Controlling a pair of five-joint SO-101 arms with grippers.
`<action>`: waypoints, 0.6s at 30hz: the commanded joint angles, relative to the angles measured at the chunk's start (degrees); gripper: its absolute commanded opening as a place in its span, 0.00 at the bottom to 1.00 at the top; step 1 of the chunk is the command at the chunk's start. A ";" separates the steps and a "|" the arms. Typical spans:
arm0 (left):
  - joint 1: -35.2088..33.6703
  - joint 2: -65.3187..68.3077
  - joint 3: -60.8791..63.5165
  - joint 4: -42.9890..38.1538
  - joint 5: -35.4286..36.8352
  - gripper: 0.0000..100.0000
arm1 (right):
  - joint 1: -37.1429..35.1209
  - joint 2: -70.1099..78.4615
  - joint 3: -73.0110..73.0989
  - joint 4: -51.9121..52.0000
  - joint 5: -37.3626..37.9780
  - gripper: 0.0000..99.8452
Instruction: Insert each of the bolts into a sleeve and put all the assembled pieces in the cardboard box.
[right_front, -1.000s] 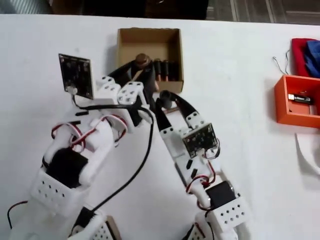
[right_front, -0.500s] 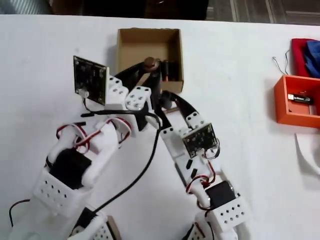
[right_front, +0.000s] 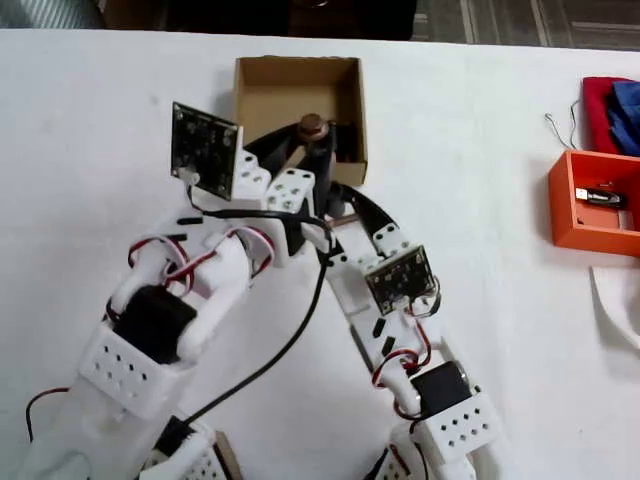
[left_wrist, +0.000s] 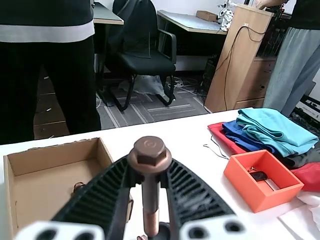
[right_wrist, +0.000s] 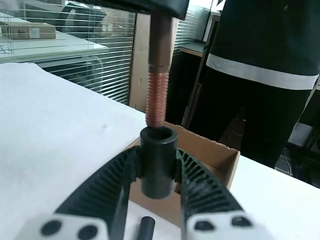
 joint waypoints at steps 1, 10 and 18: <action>0.53 0.00 -3.91 -1.85 -0.26 0.03 | -0.04 0.13 -0.53 -1.01 0.44 0.02; 2.29 0.53 -3.30 -1.49 -0.18 0.03 | -0.22 0.13 -0.62 -1.36 0.35 0.02; 2.99 0.35 0.66 -1.49 -0.26 0.03 | -0.04 0.13 -0.62 -1.36 0.35 0.02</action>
